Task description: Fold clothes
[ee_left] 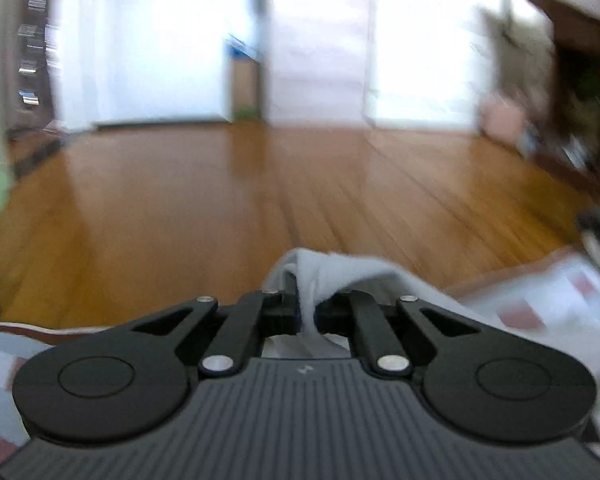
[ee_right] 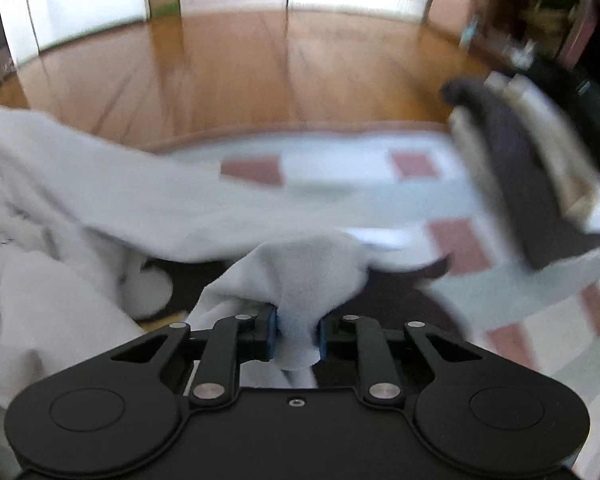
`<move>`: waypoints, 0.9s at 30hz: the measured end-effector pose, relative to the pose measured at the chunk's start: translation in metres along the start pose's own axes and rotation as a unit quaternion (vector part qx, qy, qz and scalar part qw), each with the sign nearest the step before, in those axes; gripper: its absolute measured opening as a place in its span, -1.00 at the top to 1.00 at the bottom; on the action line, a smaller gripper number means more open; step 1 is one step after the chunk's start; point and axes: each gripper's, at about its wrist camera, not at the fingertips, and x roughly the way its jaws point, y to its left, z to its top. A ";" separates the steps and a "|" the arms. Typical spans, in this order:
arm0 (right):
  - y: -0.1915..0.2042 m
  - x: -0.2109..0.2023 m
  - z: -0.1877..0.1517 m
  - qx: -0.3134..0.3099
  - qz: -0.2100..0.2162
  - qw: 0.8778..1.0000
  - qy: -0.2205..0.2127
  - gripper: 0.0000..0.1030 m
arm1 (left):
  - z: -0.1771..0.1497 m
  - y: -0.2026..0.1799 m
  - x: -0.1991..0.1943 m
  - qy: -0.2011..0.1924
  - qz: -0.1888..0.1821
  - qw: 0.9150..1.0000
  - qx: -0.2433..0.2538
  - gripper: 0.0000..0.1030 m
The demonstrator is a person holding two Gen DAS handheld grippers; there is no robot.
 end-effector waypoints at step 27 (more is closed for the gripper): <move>-0.043 0.041 0.124 0.160 0.150 0.971 -0.095 -0.17 | 0.009 0.071 -0.028 0.107 0.030 0.980 -0.164 -0.74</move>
